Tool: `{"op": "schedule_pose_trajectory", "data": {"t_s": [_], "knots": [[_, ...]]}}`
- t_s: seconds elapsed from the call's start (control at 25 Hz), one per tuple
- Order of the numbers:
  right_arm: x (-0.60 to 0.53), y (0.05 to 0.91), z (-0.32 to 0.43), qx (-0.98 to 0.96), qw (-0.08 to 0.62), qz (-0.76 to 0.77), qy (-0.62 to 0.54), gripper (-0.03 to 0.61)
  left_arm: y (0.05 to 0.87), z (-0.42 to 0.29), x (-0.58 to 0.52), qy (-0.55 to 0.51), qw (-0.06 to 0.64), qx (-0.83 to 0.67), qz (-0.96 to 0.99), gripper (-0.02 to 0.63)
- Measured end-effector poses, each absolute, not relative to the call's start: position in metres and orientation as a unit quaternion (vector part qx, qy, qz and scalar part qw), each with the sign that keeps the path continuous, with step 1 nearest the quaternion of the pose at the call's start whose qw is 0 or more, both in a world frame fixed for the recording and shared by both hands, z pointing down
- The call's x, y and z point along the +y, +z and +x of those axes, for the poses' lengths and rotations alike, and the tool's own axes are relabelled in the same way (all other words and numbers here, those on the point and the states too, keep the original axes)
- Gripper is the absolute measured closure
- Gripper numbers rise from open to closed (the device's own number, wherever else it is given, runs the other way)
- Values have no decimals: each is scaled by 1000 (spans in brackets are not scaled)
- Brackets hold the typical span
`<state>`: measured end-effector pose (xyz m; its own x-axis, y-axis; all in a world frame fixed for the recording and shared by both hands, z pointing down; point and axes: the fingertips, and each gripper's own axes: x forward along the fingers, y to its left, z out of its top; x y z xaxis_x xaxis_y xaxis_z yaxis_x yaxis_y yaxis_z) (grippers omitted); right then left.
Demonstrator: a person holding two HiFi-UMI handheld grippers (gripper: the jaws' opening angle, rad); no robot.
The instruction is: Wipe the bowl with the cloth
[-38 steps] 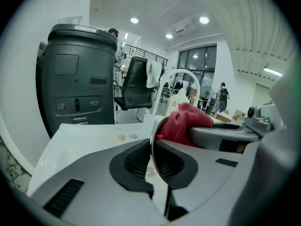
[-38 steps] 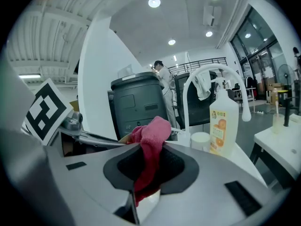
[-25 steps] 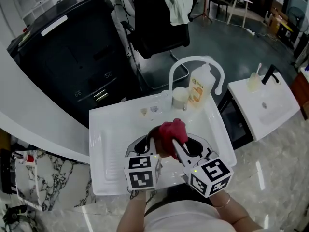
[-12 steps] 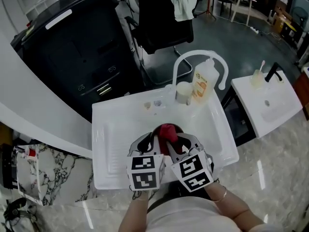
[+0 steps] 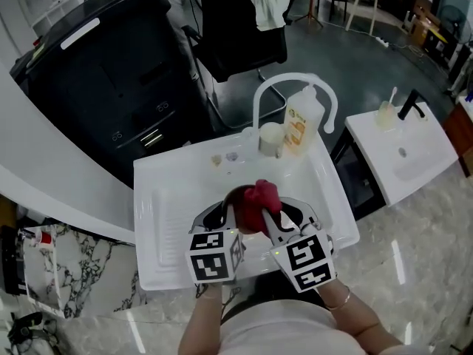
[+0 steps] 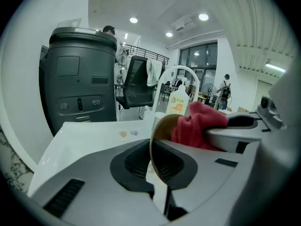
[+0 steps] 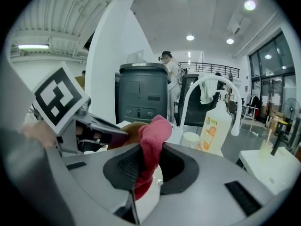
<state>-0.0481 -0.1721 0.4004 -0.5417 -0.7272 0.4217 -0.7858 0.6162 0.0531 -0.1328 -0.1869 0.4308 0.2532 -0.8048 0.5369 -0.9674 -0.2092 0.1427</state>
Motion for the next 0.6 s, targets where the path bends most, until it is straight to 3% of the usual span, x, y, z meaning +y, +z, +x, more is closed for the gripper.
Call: {"op": "schedule_pose_trajectory", "data": {"t_s": [0.28,0.6], "knots": [[-149,386,-62,-910,77,334,231,500,434,-134,-199,164,252,-583,755,586],[-153,414,-80,-880,42,349,319,501,426,-130,-197,100,281,-599,743,586]]}}
